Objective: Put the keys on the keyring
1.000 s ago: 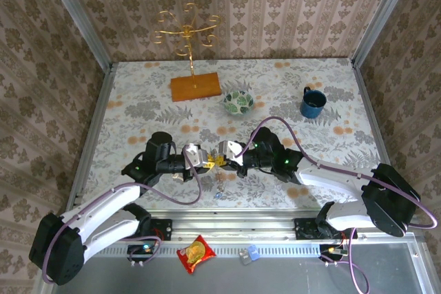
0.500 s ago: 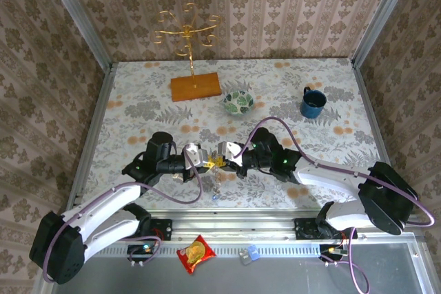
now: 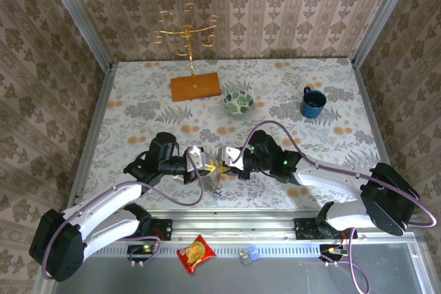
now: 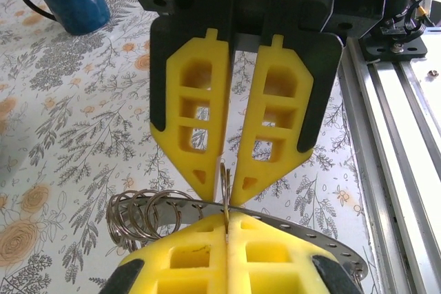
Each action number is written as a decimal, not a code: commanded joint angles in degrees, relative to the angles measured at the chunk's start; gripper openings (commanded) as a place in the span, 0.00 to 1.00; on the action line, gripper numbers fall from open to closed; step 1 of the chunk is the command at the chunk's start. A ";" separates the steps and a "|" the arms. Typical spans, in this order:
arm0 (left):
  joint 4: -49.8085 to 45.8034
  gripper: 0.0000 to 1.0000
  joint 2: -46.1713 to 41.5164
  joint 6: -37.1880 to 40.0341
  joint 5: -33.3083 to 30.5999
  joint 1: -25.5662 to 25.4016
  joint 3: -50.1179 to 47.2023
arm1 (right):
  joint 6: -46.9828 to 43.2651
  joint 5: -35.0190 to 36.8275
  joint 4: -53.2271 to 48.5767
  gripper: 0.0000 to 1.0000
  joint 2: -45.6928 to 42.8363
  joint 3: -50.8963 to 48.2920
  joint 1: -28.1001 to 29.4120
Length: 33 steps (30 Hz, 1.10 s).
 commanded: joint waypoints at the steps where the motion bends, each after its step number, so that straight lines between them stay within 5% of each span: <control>1: -2.03 0.00 0.51 2.73 1.25 -0.45 2.62 | -1.21 0.42 -1.68 0.15 -1.57 2.36 0.29; 8: -3.74 0.00 0.81 4.08 0.55 -0.93 3.24 | -0.74 -0.59 -1.59 0.18 -1.72 2.94 0.37; 14: -3.47 0.00 0.66 3.73 -0.26 -0.97 3.17 | -0.88 -1.25 -2.70 0.00 -1.65 3.33 0.30; 15: -2.76 0.02 0.58 3.03 -0.82 -1.00 2.87 | -0.90 -1.43 -2.63 0.00 -1.59 3.25 0.33; 17: 0.07 0.24 0.38 0.94 -2.27 -1.08 1.68 | -0.48 -1.84 -2.11 0.00 -1.62 3.12 0.38; 19: 3.24 0.27 0.23 -0.54 -2.43 -1.15 0.22 | 0.29 -2.42 -1.30 0.00 -1.47 3.21 0.38; 31: 5.66 0.00 0.83 -1.18 -1.31 -1.48 -0.73 | 2.37 -3.80 1.09 0.00 -0.35 3.58 0.56; 33: 5.36 0.00 0.59 -0.83 -1.55 -1.47 -0.71 | 1.82 -2.17 0.33 0.07 -0.89 3.26 0.58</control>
